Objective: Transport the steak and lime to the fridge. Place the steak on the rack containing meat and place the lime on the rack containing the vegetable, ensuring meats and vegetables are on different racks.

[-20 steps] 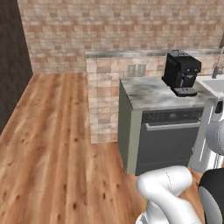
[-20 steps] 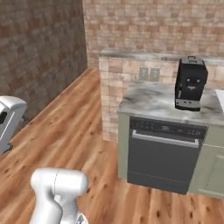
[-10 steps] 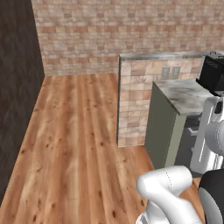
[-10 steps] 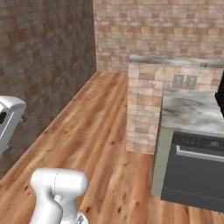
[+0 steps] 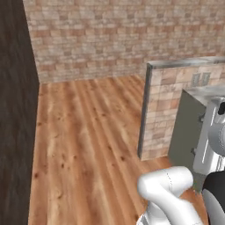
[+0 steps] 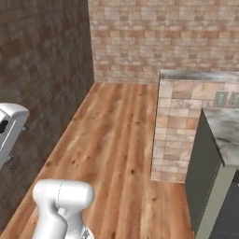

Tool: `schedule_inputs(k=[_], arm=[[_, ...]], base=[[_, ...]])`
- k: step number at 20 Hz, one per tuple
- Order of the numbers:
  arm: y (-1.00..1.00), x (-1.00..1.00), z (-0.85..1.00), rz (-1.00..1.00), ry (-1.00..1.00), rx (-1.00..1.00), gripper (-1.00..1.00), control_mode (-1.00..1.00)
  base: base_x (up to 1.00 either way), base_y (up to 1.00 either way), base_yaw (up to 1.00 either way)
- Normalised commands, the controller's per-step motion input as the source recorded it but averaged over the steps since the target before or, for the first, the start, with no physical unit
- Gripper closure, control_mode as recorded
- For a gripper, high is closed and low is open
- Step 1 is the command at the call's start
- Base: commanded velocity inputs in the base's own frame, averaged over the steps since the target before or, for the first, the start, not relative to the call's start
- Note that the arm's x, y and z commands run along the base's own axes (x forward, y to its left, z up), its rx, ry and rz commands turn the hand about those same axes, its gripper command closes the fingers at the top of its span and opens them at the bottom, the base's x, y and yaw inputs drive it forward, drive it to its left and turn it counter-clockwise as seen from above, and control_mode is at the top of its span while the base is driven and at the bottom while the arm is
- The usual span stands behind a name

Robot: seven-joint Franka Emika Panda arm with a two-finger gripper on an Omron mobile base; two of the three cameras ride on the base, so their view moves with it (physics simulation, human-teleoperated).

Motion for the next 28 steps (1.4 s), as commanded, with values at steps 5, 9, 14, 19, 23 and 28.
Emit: schedule_inputs(k=[5, 9, 14, 19, 23, 28], arm=[[0.00, 0.00, 0.00, 0.00, 0.00, 0.00, -1.00, 1.00], [0.00, 0.00, 0.00, 0.00, 0.00, 0.00, -1.00, 1.00], [0.00, 0.00, 0.00, 0.00, 0.00, 0.00, -1.00, 1.00], [0.00, 0.00, 0.00, 0.00, 0.00, 0.00, -1.00, 1.00], [0.00, 0.00, 0.00, 0.00, 0.00, 0.00, -1.00, 1.00], [0.00, 0.00, 0.00, 0.00, 0.00, 0.00, -1.00, 1.00]], base=[[1.00, 1.00, -0.35], [1.00, 1.00, -0.39], [1.00, 0.96, -0.43], [1.00, 0.97, -0.44], [1.00, 1.00, -0.45], [1.00, 0.99, -0.45]])
